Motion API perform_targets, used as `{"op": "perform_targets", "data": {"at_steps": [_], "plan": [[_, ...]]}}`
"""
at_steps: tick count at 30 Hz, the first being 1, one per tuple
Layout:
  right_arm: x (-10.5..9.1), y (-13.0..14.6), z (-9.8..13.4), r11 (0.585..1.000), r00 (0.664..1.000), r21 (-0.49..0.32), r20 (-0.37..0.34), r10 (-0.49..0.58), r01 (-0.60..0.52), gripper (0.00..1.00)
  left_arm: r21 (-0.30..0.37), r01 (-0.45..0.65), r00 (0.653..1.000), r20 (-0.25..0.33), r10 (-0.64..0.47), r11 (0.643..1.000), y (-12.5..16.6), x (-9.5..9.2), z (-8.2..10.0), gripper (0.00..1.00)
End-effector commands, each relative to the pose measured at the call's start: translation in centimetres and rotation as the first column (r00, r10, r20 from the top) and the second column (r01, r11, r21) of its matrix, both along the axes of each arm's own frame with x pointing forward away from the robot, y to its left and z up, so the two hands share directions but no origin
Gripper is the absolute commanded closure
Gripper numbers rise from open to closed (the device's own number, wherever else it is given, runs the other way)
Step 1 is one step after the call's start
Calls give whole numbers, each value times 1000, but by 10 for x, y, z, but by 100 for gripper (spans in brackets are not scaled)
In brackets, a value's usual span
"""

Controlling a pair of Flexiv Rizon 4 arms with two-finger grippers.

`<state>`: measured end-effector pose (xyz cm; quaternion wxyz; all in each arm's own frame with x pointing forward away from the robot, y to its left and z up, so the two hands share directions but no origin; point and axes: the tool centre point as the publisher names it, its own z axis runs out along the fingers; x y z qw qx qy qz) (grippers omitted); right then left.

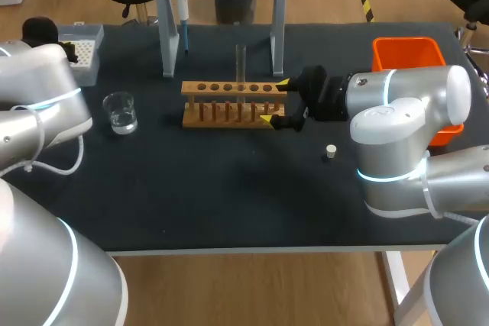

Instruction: Invert the test tube, pick up the pipette, mount the tip to pipette, aspirate from beaker and dispense into the tube, eject the tip, return the pipette, and cap with the stopper.

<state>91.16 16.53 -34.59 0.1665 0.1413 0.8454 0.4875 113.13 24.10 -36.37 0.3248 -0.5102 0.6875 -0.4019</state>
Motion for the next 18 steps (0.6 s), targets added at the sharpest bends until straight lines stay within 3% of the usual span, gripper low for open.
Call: {"op": "perform_targets", "data": {"at_steps": [1, 18], "plan": [[0, 0, 1, 1000, 1000, -1, -2, 2, -2, 0, 4, -3, 1000, -1, 3, 1000, 0, -1, 1, 100], [0, 0, 1, 1000, 1000, -1, -2, 2, -2, 0, 14, -8, 1000, 9, 7, 1000, -1, -5, 9, 100]]}}
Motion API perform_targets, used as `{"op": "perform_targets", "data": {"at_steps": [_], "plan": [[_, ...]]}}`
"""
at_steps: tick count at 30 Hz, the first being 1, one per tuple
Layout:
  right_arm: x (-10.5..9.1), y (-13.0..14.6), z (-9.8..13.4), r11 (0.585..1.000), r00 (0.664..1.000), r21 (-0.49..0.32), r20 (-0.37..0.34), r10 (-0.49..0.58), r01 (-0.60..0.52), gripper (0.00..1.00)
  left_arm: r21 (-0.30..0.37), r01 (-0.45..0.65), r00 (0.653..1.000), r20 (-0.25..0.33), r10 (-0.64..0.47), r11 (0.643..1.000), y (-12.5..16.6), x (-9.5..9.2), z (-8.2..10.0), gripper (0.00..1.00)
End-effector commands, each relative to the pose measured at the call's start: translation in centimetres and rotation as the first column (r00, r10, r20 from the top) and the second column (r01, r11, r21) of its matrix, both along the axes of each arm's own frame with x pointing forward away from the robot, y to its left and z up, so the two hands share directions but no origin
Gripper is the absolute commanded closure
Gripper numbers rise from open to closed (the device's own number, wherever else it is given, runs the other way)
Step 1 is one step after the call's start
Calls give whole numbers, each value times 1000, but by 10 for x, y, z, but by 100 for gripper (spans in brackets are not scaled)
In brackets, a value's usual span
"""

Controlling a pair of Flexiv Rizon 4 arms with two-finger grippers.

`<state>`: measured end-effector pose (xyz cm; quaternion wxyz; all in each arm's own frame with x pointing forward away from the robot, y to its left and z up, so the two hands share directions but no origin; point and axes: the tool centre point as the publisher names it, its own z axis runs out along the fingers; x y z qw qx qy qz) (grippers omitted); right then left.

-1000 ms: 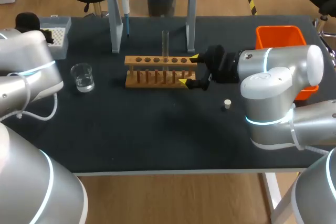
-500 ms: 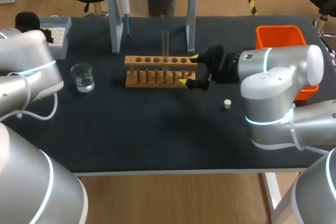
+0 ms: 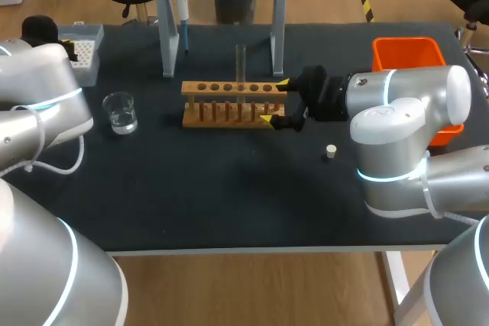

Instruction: Invert the test tube, pick up the pipette, mount the tip to pipette, aspirate from beaker and dispense into the tube, eject the tip, return the pipette, and cap with the stopper.

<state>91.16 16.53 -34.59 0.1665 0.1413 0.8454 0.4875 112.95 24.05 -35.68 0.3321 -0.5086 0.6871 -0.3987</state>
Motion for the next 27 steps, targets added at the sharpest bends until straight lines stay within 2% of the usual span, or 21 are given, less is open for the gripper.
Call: {"op": "perform_targets", "data": {"at_steps": [1, 27], "plan": [[0, 0, 1, 1000, 1000, -1, -2, 2, -2, 0, 2, -2, 1000, 1, 2, 1000, -1, -3, 3, 100], [0, 0, 1, 1000, 1000, -1, -2, 2, -2, 0, 24, -12, 1000, 19, 11, 1000, -3, -8, 17, 100]]}}
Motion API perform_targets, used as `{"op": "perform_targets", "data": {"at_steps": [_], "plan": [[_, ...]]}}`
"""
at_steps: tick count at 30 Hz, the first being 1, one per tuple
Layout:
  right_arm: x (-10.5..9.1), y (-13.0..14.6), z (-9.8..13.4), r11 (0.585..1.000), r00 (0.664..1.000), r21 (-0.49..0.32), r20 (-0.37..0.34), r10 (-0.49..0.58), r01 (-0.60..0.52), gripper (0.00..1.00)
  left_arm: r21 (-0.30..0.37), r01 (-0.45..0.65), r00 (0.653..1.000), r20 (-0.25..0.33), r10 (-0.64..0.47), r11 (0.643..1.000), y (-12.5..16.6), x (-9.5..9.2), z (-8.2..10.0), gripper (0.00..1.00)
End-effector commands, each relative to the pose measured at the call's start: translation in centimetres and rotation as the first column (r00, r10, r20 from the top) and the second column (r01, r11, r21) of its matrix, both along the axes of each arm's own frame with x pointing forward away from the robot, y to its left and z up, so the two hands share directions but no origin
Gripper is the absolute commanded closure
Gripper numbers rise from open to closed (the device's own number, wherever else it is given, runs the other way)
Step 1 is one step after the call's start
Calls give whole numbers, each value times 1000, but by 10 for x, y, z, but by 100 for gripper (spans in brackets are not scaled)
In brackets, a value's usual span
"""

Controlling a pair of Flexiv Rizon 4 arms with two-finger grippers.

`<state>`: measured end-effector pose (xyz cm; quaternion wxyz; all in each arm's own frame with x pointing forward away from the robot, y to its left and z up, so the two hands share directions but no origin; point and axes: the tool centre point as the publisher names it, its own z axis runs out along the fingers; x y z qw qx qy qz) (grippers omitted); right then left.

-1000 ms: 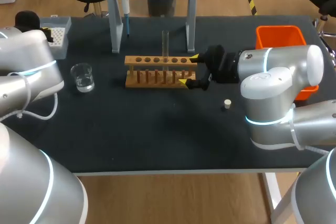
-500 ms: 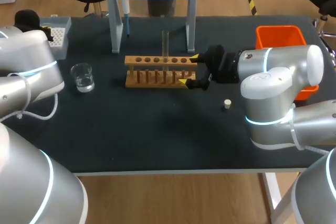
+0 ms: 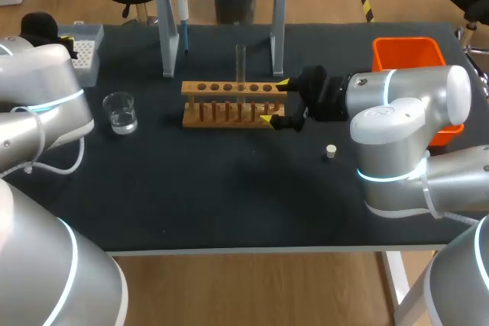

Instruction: Invert the test tube, pick up the pipette, mount the tip to pipette, aspirate from beaker and dispense into the tube, eject the tip, return the pipette, and cap with the stopper.

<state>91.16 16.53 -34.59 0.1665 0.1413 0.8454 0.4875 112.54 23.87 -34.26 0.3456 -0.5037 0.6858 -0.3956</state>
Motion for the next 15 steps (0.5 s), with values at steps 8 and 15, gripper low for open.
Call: {"op": "perform_targets", "data": {"at_steps": [8, 15], "plan": [[0, 0, 1, 1000, 1000, -1, -2, 2, -2, 0, 11, -7, 1000, 6, 7, 1000, -3, -6, 9, 100], [0, 0, 1, 1000, 1000, -1, -2, 2, -2, 0, 18, -12, 1000, 15, 12, 1000, -4, -8, 13, 100]]}}
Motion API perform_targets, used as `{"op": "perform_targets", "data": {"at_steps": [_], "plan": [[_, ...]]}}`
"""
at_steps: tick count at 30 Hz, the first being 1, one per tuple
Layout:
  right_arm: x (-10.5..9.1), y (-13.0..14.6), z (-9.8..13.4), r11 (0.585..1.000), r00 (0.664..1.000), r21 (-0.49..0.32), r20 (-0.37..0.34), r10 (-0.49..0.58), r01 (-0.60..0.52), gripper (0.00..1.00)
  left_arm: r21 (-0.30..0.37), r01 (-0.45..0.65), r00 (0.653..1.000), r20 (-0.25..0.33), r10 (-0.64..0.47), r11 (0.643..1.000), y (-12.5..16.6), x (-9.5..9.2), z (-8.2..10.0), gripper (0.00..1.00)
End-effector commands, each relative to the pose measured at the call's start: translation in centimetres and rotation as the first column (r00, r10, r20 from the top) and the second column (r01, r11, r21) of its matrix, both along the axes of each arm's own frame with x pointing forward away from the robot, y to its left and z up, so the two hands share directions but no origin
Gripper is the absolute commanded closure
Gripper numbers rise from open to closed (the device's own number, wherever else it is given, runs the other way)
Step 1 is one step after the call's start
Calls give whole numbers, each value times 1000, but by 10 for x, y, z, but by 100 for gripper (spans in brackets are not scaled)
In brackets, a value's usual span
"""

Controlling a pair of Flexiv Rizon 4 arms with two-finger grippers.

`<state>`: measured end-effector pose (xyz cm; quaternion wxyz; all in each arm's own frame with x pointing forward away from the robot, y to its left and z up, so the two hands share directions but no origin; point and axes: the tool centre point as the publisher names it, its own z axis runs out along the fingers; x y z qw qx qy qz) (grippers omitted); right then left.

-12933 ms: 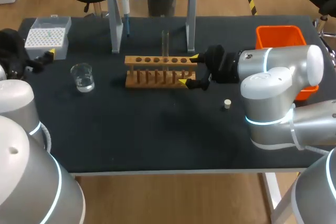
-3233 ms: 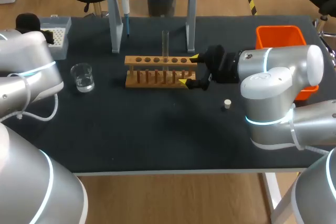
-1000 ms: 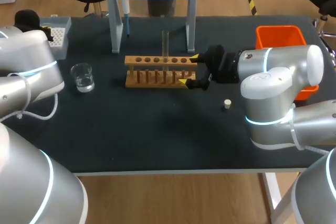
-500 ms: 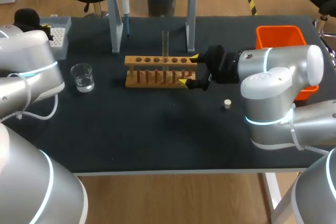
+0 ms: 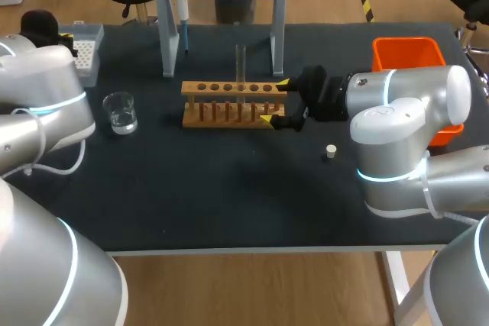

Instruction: Invert the test tube, pick up the pipette, mount the tip to pipette, aspirate from beaker and dispense into the tube, eject the tip, return the pipette, and cap with the stopper.

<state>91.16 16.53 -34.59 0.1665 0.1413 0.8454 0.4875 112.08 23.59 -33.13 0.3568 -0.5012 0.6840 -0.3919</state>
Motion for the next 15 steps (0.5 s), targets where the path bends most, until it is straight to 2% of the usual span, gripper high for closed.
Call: {"op": "perform_targets", "data": {"at_steps": [1, 15], "plan": [[0, 0, 1, 1000, 1000, -1, -2, 2, -2, 0, 2, -3, 1000, 1, 3, 1000, -1, -4, 2, 100], [0, 0, 1, 1000, 1000, -1, -2, 2, -2, 0, 13, -18, 1000, 14, 18, 1000, 1, -4, 9, 100]]}}
